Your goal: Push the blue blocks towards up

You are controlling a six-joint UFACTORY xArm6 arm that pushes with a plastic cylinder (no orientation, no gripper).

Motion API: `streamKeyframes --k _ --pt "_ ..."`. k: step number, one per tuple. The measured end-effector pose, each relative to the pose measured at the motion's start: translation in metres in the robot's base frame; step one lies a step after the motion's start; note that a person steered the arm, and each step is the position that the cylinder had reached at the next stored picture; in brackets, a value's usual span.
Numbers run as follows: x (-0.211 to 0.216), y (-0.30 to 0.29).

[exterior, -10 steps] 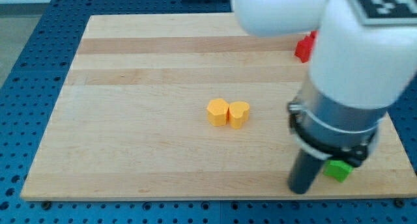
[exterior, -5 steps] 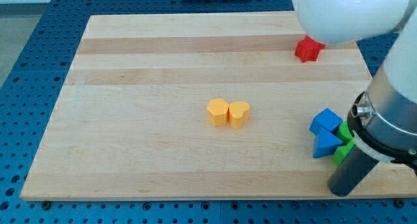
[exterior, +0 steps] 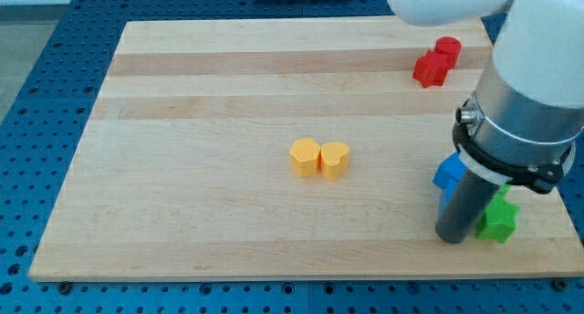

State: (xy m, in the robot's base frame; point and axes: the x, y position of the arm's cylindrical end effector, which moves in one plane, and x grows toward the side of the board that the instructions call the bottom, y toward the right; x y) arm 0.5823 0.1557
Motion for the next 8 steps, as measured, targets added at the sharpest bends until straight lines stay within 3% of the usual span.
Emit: streamKeyframes --k 3,4,6,7,8 --pt "0.000 -0.007" --pt "-0.043 -0.007" --pt "-0.051 -0.007" --pt "0.031 -0.033" --pt "0.036 -0.034"
